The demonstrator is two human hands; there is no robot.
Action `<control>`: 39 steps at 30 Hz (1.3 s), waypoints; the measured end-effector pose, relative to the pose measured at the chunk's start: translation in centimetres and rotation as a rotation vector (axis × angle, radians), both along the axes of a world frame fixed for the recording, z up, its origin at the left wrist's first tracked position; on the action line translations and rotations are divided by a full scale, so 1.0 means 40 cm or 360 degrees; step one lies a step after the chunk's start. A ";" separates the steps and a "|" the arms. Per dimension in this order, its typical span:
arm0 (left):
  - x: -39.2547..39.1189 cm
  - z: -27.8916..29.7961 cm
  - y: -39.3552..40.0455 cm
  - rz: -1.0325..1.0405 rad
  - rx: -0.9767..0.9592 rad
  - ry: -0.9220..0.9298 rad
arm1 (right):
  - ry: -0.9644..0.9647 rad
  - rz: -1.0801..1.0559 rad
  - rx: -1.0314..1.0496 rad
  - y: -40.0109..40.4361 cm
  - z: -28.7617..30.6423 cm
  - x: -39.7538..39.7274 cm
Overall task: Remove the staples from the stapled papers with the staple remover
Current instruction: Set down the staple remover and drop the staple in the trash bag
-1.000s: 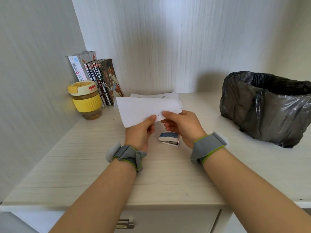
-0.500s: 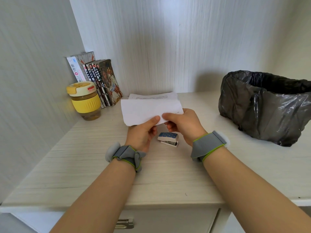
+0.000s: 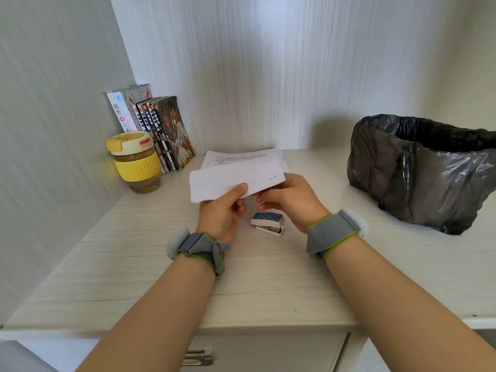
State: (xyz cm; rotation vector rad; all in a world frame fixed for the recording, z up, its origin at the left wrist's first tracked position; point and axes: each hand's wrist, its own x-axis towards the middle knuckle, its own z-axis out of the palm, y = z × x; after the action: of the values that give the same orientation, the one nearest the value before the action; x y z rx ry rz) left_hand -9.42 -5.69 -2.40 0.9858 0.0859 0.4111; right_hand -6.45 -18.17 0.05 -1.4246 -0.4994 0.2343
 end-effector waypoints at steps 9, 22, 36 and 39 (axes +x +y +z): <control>-0.005 0.000 -0.006 -0.0013 0.0114 0.0010 | -0.0199 -0.0255 -0.0093 0.014 -0.024 0.016; 0.000 -0.008 -0.003 0.0143 0.0262 0.0066 | -0.0231 -0.0309 -0.0144 0.021 -0.030 0.012; 0.000 -0.002 -0.009 -0.0023 0.0144 0.0000 | -0.0325 -0.0308 -0.0102 0.021 -0.028 0.011; -0.001 -0.003 -0.008 -0.0019 0.0137 0.0000 | -0.0318 -0.0321 -0.0112 0.022 -0.026 0.009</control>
State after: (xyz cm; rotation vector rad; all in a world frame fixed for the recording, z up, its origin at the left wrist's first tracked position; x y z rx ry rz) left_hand -9.44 -6.01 -2.53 1.0704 0.0629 0.4066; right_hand -6.08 -17.30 -0.99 -1.5642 -0.5097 -0.0538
